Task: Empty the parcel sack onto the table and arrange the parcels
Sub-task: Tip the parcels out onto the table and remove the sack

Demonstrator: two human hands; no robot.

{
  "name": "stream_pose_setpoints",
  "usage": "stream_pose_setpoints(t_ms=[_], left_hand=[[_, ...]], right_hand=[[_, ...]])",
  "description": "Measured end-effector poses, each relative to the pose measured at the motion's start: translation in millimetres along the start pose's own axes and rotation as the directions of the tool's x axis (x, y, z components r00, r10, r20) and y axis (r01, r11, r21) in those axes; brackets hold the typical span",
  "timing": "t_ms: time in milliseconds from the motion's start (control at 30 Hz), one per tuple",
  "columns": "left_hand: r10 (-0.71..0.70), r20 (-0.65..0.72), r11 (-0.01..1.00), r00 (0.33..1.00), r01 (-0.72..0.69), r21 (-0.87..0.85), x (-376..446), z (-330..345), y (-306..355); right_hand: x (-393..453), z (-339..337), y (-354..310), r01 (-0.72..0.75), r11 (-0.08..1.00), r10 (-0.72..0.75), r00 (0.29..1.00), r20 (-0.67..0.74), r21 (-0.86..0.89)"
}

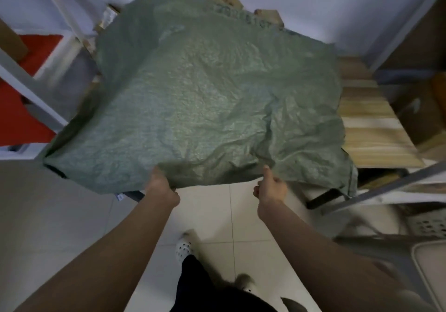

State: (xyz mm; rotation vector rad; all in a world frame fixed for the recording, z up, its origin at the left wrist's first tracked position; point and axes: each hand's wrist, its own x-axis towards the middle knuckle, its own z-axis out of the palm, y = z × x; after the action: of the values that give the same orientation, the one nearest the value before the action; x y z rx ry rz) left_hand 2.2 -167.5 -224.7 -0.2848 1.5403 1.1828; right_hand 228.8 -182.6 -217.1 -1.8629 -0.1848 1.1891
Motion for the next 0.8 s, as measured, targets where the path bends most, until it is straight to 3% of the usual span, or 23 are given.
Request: stream_pose_setpoints(t_ms=[133, 300, 467, 667, 733, 800], left_hand=[[-0.071, -0.047, 0.997, 0.996, 0.071, -0.011, -6, 8, -13], [-0.098, 0.017, 0.992, 0.995, 0.099, -0.082, -14, 11, -40], [-0.043, 0.017, 0.997, 0.999, 0.044, -0.068, -10, 19, -45], [0.066, -0.004, 0.998, 0.998, -0.066, -0.021, -8, 19, -45], [0.128, -0.053, 0.991, 0.99, -0.125, 0.055, -10, 17, -41], [0.206, -0.076, 0.977, 0.975, -0.201, 0.071, -8, 10, -38]], right_hand=[[25, -35, -12, -0.172, 0.965, 0.164, 0.985, 0.055, 0.198], [45, -53, -22, -0.267, 0.913, 0.251, 0.964, 0.09, 0.309], [67, -65, -25, -0.314, 0.869, 0.306, 0.948, 0.085, 0.382], [73, -64, -22, -0.397, 0.766, 0.342, 0.917, 0.203, 0.506], [68, -66, -25, -0.364, 0.785, 0.325, 0.931, 0.167, 0.502], [61, -77, -32, -0.274, 0.843, 0.325, 0.945, -0.032, 0.464]])
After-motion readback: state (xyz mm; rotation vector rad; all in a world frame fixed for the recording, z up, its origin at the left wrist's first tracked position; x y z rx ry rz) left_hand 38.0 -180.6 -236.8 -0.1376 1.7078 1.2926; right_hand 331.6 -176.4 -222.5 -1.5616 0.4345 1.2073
